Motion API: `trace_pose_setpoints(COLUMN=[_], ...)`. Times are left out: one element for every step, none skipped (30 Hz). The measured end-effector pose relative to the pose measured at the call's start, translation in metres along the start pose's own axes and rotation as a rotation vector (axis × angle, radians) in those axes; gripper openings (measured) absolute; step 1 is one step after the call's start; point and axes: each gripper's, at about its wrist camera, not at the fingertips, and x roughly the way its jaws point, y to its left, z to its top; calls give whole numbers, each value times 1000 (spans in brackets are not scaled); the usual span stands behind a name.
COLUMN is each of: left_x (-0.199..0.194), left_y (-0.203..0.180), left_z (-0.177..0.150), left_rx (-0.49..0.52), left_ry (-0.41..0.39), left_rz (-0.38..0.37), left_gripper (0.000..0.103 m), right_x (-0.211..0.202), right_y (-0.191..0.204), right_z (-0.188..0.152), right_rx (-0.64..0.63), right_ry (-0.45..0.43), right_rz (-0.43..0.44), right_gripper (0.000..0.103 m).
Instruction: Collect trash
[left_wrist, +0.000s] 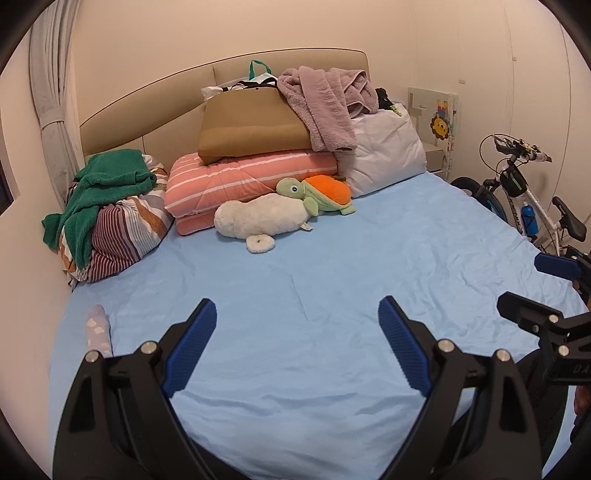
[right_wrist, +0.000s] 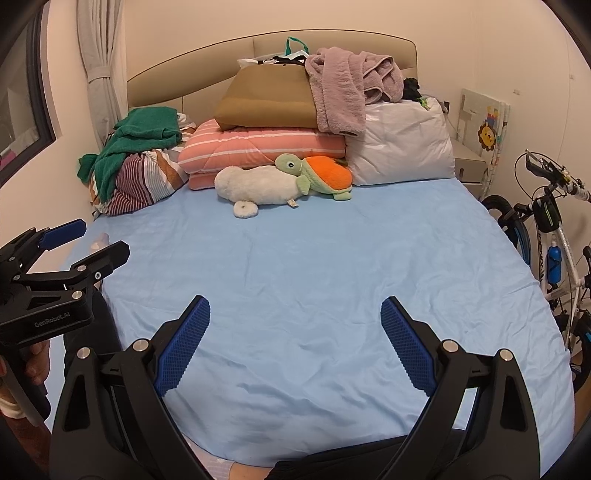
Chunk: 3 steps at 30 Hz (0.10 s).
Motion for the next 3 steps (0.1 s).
trace_pose_setpoints(left_x=[0,0,-1], left_y=[0,0,0], left_z=[0,0,-1], left_rx=[-1,-3,-4], left_ry=[1,2,1], left_rz=[-1,-3,-6], left_gripper=[89,89,89], right_x=[0,0,0], right_y=[0,0,0], right_z=[0,0,0], right_rx=[1,2,3], right_ry=[0,0,-1], right_rz=[1,1,0], right_gripper=[90,90,90])
